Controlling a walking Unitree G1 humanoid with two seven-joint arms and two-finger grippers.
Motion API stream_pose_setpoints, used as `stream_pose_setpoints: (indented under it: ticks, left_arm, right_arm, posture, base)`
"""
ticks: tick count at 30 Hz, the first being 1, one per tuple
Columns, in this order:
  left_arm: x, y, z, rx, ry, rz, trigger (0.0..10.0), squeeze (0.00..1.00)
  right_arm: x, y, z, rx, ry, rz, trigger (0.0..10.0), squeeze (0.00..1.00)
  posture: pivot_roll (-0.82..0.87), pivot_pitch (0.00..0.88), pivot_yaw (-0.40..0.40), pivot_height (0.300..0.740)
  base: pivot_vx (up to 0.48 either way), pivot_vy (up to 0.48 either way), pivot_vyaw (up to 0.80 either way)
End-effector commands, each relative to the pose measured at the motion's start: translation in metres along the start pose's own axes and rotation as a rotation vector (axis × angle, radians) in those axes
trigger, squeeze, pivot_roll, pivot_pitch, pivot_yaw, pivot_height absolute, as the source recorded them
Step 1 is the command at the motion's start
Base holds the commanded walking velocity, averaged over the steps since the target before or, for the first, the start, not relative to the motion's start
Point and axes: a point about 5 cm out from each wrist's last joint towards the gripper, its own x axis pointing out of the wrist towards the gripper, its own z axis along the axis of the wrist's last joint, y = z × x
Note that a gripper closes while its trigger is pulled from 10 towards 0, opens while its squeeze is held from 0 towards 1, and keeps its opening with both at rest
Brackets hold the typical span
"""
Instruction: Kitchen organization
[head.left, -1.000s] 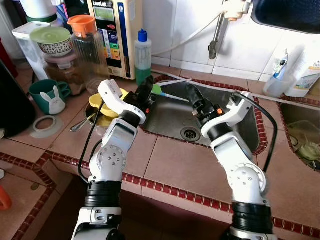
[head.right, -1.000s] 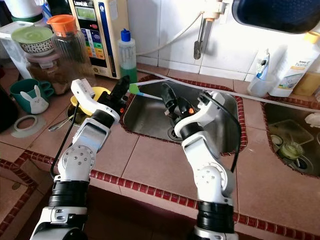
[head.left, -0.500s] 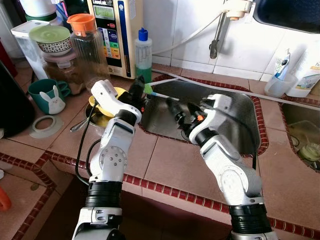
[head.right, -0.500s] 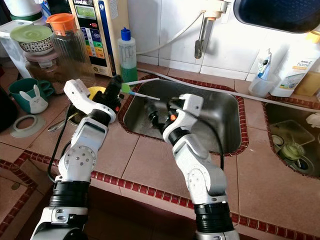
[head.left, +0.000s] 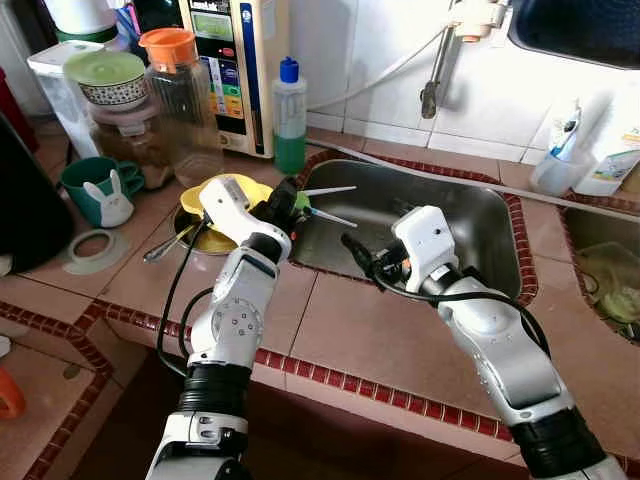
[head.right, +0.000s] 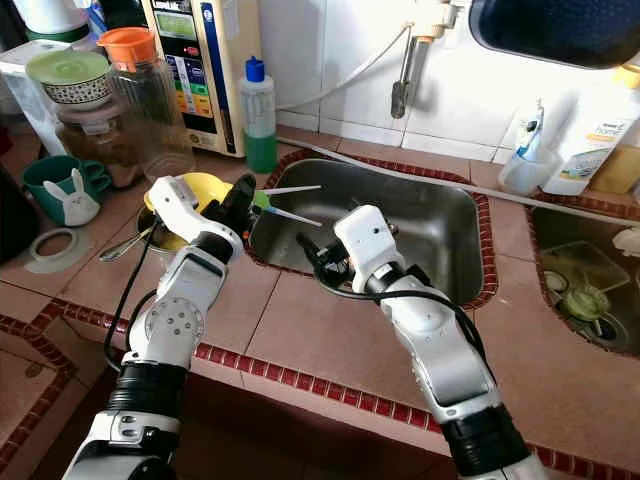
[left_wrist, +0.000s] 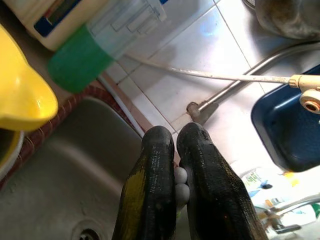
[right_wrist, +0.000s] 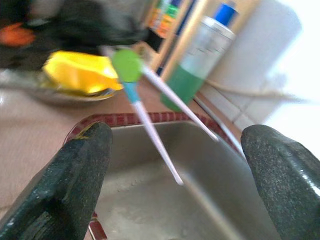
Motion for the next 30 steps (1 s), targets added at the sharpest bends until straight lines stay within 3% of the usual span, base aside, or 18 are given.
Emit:
stream_pose_setpoints:
  ticks: [1,13,14,16,23,24,25,27,30]
  left_arm:
    - [0.013,-0.059,-0.023,-0.156,0.027,-0.149,0.0,0.0]
    - [0.012,-0.094,-0.017,-0.179,0.074,-0.305,0.1,0.0]
    - [0.01,-0.1,-0.017,-0.178,0.089,-0.336,1.3,0.0]
    - [0.006,-0.107,-0.02,-0.151,0.113,-0.377,2.2,0.0]
    - [0.002,-0.106,-0.027,-0.159,0.146,-0.363,2.0,0.0]
    - [0.001,-0.105,-0.027,-0.16,0.151,-0.357,2.0,0.0]
    - [0.0,-0.104,-0.028,-0.158,0.154,-0.356,2.0,0.0]
    - [-0.001,-0.103,-0.028,-0.164,0.154,-0.344,1.3,0.0]
    - [-0.002,-0.102,-0.028,-0.161,0.157,-0.34,1.0,0.0]
  right_arm:
    - [0.003,0.003,0.001,-0.072,-0.01,0.041,10.0,0.0]
    - [0.017,-0.01,0.001,-0.218,-0.03,-0.008,10.0,0.0]
    - [0.02,-0.013,0.003,-0.246,-0.033,-0.039,10.0,0.0]
    - [0.025,-0.016,0.004,-0.276,-0.037,-0.081,10.0,0.0]
    - [0.035,-0.021,0.006,-0.309,-0.051,-0.159,10.0,0.0]
    - [0.036,-0.023,0.006,-0.312,-0.052,-0.174,4.8,0.0]
    - [0.037,-0.024,0.005,-0.31,-0.052,-0.18,4.8,0.0]
    - [0.037,-0.024,0.004,-0.311,-0.049,-0.186,0.0,0.0]
    - [0.035,-0.026,0.0,-0.317,-0.034,-0.198,0.0,0.0]
  posture:
    - [0.1,0.0,-0.031,0.74]
    - [0.11,0.0,-0.032,0.74]
    - [0.11,0.0,-0.032,0.74]
    - [0.12,0.0,-0.033,0.74]
    - [0.12,0.0,-0.032,0.74]
    - [0.12,0.0,-0.034,0.74]
    - [0.12,0.0,-0.034,0.74]
    - [0.12,0.0,-0.035,0.74]
    - [0.12,0.0,-0.037,0.74]
  base:
    - [0.0,0.0,0.0]
    - [0.0,0.0,0.0]
    - [0.0,0.0,0.0]
    - [0.0,0.0,0.0]
    - [0.0,0.0,0.0]
    - [0.0,0.0,0.0]
    - [0.0,0.0,0.0]
    - [0.0,0.0,0.0]
    - [0.0,0.0,0.0]
